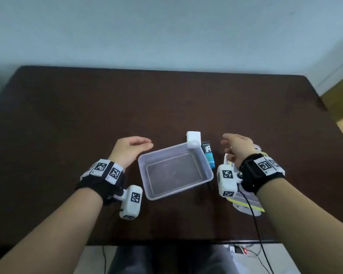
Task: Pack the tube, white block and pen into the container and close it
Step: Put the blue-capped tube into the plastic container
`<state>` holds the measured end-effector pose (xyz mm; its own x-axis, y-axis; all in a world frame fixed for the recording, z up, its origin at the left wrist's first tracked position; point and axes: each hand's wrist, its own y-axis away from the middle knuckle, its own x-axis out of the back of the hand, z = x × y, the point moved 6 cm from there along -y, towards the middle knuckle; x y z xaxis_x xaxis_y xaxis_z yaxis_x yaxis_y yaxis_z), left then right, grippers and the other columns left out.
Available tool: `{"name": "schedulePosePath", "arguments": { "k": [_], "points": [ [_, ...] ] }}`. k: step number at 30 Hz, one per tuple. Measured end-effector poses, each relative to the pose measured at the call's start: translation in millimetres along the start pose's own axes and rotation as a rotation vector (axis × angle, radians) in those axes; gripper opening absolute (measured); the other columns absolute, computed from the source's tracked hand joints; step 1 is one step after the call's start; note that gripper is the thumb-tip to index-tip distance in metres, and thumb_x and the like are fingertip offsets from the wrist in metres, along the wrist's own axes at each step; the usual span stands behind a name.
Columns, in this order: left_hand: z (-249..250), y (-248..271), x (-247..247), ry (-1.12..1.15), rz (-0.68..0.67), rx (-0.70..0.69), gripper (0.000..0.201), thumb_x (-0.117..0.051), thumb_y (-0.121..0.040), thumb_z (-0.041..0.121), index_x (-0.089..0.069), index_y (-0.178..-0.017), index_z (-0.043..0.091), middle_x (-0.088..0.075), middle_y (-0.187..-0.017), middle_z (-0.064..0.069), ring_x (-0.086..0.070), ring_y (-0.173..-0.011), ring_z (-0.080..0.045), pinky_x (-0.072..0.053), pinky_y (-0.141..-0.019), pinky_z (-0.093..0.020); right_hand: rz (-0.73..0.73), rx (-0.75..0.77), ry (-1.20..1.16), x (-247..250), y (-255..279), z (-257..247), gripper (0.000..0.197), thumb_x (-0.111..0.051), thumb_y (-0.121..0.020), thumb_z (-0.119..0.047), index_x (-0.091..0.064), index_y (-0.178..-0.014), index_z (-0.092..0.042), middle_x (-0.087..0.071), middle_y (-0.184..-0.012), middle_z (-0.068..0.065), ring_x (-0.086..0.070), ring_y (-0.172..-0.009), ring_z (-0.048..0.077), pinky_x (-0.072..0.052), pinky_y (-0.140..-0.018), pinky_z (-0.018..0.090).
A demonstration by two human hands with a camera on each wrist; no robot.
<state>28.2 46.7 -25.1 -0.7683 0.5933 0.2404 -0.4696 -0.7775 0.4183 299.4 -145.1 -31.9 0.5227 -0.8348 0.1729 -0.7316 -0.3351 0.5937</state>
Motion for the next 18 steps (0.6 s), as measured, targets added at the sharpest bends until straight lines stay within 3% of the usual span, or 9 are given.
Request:
{"name": "schedulePosePath", "arguments": {
  "k": [4,8,11,14,18],
  "points": [
    [-22.0,-6.3,-3.9,-0.052,0.000,-0.101,0.026,-0.081,-0.080,0.017,-0.079,-0.106,0.020,-0.075,-0.105,0.007,-0.064,-0.102,-0.002,-0.042,-0.080,-0.012,-0.055,0.003,0.050,0.9,-15.8,26.7,0.012,-0.063,-0.091,-0.020,-0.067,-0.100,-0.013,-0.065,-0.091,0.006,-0.047,-0.056,0.014,-0.037,-0.047,0.023],
    [-35.3,-10.5,-7.4,-0.039,-0.042,-0.174,0.025,-0.078,-0.082,0.014,-0.078,-0.103,0.027,-0.077,-0.105,0.007,-0.068,-0.104,-0.004,-0.047,-0.093,-0.020,-0.062,0.092,0.059,2.1,-28.1,32.3,0.021,-0.063,-0.092,-0.014,-0.067,-0.113,-0.013,-0.068,-0.091,0.005,-0.053,-0.058,0.014,-0.042,-0.049,0.023],
    [-41.2,-8.2,-11.9,-0.061,-0.092,-0.221,0.029,-0.072,-0.086,0.005,-0.077,-0.105,0.025,-0.078,-0.105,0.008,-0.070,-0.100,-0.003,-0.050,-0.086,-0.014,-0.110,0.153,0.083,-0.3,-30.0,33.3,0.024,-0.064,-0.092,-0.014,-0.067,-0.115,-0.011,-0.069,-0.089,0.004,-0.058,-0.061,0.015,-0.044,-0.049,0.024],
    [-47.9,-5.2,-11.5,-0.122,-0.112,-0.253,0.035,-0.065,-0.088,0.001,-0.075,-0.112,0.025,-0.077,-0.106,0.015,-0.069,-0.097,0.002,-0.049,-0.077,-0.008,-0.150,0.248,0.228,-0.3,-28.1,33.8,0.025,-0.067,-0.091,-0.015,-0.066,-0.116,-0.011,-0.070,-0.098,0.006,-0.061,-0.061,0.016,-0.046,-0.044,0.024],
    [-51.4,-4.4,-9.5,-0.151,-0.096,-0.312,0.034,-0.063,-0.093,0.003,-0.076,-0.110,0.029,-0.075,-0.106,0.025,-0.066,-0.100,0.009,-0.047,-0.079,-0.006,-0.200,0.385,0.412,-3.9,-31.4,32.0,0.028,-0.073,-0.087,-0.017,-0.065,-0.113,-0.011,-0.071,-0.099,0.010,-0.064,-0.058,0.018,-0.045,-0.038,0.024]
  ]
}}
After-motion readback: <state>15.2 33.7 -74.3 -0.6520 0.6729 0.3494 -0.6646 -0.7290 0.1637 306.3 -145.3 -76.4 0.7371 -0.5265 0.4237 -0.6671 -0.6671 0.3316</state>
